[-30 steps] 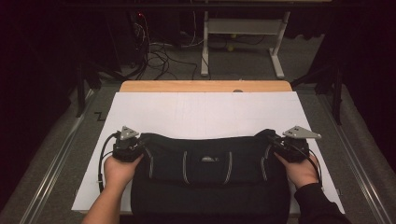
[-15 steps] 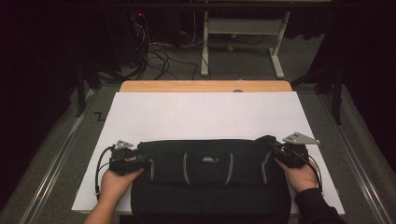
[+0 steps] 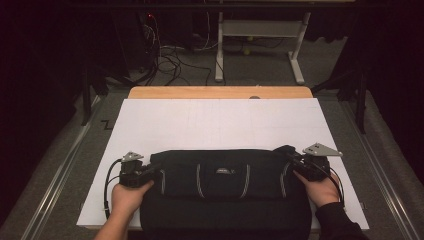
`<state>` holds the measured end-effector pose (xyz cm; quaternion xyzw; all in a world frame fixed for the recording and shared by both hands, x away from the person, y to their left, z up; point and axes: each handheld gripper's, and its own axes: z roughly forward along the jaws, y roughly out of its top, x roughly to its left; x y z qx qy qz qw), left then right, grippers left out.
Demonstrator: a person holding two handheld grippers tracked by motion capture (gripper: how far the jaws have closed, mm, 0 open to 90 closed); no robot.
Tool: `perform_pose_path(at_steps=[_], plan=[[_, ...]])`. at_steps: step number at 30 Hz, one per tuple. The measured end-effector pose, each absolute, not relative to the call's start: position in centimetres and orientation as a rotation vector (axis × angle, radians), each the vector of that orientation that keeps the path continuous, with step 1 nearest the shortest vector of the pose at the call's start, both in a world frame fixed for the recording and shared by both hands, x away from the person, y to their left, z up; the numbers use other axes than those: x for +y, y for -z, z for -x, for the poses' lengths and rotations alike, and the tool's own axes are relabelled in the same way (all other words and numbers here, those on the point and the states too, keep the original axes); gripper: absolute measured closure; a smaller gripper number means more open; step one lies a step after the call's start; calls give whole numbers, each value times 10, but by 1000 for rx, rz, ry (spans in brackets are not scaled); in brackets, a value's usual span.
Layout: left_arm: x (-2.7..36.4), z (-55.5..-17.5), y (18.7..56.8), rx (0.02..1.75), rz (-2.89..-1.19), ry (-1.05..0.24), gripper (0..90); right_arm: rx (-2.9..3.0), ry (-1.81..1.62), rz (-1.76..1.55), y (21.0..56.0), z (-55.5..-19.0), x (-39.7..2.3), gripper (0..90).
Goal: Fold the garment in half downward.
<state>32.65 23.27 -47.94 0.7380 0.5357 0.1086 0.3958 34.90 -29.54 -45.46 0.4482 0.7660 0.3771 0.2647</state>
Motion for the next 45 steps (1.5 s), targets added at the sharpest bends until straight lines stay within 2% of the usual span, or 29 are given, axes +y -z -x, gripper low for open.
perform_pose_path(at_steps=[5, 20, 26, 32, 36, 39, 41, 44, 45], plan=[[230, -334, 466, 1332, -1866, -359, 752, 2055, -1024, -1199, 449, -354, -296, 797], [220, -366, 427, 1323, -1843, -465, 756, 2008, -1005, -1194, 422, -376, -297, 801], [214, -395, 418, 1341, -1856, -516, 755, 1993, -978, -1190, 415, -396, -296, 800], [217, -414, 414, 1384, -1788, -567, 753, 1948, -965, -1202, 419, -424, -295, 797], [210, -423, 422, 1410, -1841, -609, 742, 1970, -952, -1244, 424, -443, -292, 783], [208, -430, 435, 1445, -1858, -550, 713, 1997, -899, -1242, 432, -452, -286, 738], [211, -430, 441, 1468, -1816, -493, 671, 2006, -898, -1254, 436, -456, -285, 669], [221, -428, 443, 1506, -1771, -467, 497, 1986, -927, -1321, 440, -459, -290, 472], [225, -426, 442, 1511, -1753, -467, 448, 1968, -937, -1345, 439, -459, -293, 431]])
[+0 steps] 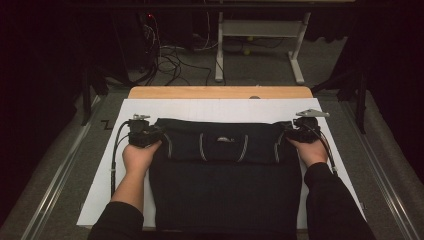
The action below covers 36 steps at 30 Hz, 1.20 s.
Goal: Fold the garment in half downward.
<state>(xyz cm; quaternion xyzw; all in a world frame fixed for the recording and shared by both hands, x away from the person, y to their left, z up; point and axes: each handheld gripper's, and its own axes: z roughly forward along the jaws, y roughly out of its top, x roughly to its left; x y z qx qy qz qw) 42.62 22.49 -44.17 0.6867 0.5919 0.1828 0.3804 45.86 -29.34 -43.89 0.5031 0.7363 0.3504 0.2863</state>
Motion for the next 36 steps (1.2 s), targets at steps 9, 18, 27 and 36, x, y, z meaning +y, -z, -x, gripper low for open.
perform_pose_path(at_steps=[9, 18, 27, 36], plan=[[211, -393, 437, 1319, -1819, -385, 302, 1975, -1069, -1290, 429, -425, -295, 265], [187, -370, 470, 1278, -1974, -328, 318, 2110, -1017, -1214, 454, -376, -278, 346], [186, -365, 475, 1260, -1991, -356, 550, 2201, -1038, -1212, 464, -368, -275, 482], [182, -361, 477, 1236, -1981, -378, 687, 2240, -1017, -1187, 469, -361, -271, 696]])
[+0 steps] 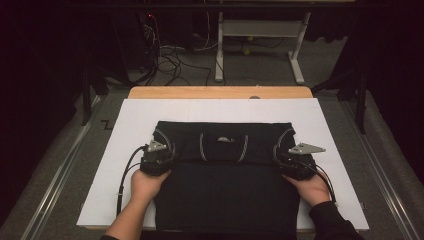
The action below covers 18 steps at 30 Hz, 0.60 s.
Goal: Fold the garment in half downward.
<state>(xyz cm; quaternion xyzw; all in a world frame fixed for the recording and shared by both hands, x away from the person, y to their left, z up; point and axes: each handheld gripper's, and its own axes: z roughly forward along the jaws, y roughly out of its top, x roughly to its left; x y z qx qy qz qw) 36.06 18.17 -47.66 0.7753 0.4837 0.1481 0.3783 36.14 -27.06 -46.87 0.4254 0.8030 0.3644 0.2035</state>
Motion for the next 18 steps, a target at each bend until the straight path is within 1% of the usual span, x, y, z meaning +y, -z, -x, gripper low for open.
perform_pose_path(at_steps=[2, 4, 14, 18], plan=[[182, -360, 476, 1239, -1969, -370, 693, 2238, -1009, -1171, 468, -360, -269, 759], [183, -357, 474, 1220, -1957, -377, 697, 2222, -990, -1125, 467, -357, -265, 773], [189, -332, 460, 1150, -1871, -373, 699, 2145, -1058, -1049, 451, -336, -265, 776], [191, -321, 454, 1117, -1893, -379, 699, 2132, -1079, -1040, 446, -325, -269, 775]])
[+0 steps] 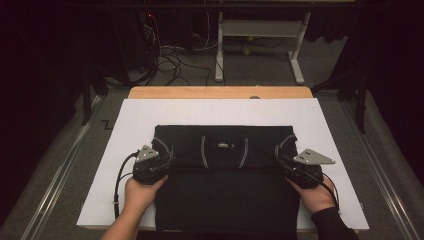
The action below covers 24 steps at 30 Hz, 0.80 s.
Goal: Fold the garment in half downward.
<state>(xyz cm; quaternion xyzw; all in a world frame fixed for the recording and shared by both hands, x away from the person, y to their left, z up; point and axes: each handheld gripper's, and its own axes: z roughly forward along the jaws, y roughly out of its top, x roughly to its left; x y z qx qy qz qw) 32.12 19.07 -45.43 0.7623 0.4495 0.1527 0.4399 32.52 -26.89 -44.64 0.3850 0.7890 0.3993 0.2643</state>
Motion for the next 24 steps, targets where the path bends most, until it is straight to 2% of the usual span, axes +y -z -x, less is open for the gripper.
perform_pose_path(at_steps=[15, 24], plan=[[195, -286, 463, 1093, -1938, -336, 695, 2151, -1075, -1039, 447, -283, -281, 768], [193, -273, 469, 1100, -1969, -315, 689, 2212, -1077, -1059, 457, -273, -290, 755]])
